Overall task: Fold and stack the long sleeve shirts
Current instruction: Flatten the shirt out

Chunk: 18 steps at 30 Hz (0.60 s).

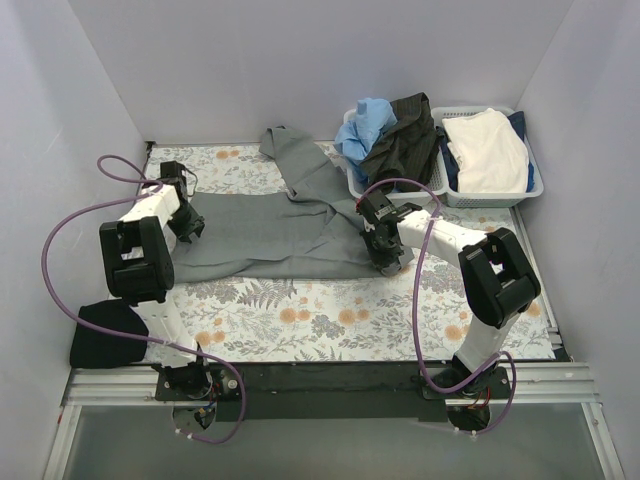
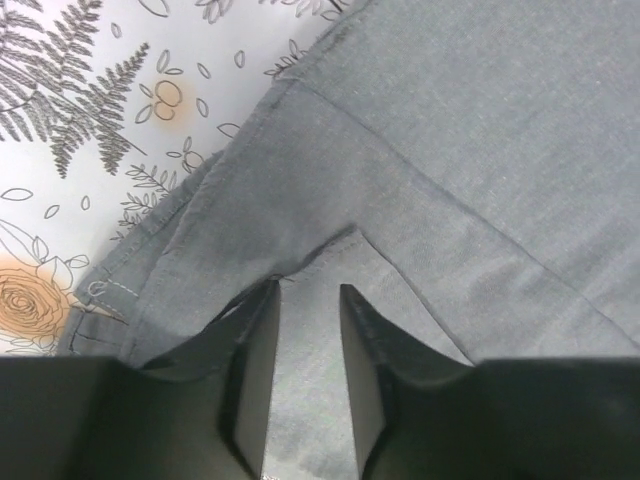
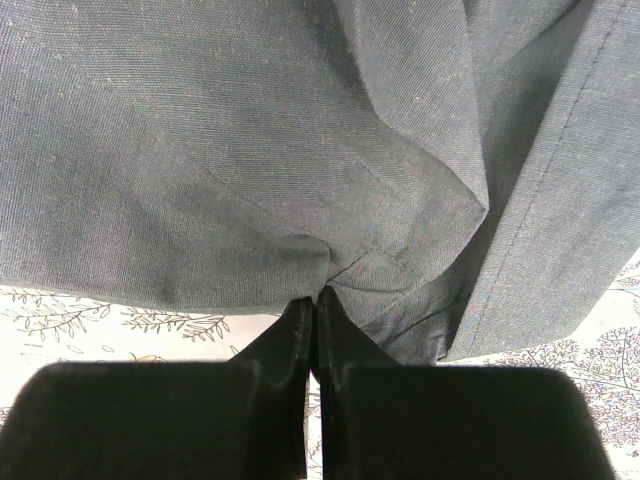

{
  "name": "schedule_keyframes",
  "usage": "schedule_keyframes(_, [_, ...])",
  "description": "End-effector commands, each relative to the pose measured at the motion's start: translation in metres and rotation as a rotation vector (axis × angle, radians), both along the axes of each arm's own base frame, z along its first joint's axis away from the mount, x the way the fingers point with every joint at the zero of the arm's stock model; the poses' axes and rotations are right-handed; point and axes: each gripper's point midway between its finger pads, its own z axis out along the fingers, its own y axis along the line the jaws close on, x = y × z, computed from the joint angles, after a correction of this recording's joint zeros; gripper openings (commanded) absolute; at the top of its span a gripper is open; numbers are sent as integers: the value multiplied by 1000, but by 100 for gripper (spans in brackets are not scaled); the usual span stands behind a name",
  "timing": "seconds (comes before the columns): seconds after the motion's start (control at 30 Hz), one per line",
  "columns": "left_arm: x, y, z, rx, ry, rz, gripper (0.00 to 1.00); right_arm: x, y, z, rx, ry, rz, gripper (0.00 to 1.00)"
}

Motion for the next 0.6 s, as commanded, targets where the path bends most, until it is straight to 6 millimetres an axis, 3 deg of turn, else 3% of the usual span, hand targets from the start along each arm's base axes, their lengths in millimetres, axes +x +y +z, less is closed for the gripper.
schedule_keyframes(0.0, [7,-10,27,-50,-88,-33,33,8,8,7,38,-30,-7,1])
schedule_keyframes(0.27, [5,-29,12,-139,-86,-65,32,8,9,8,43,-30,-9,1])
schedule_keyframes(0.57, [-12,-26,-17,-116,-12,-60,27,8,9,8,45,-29,-11,1])
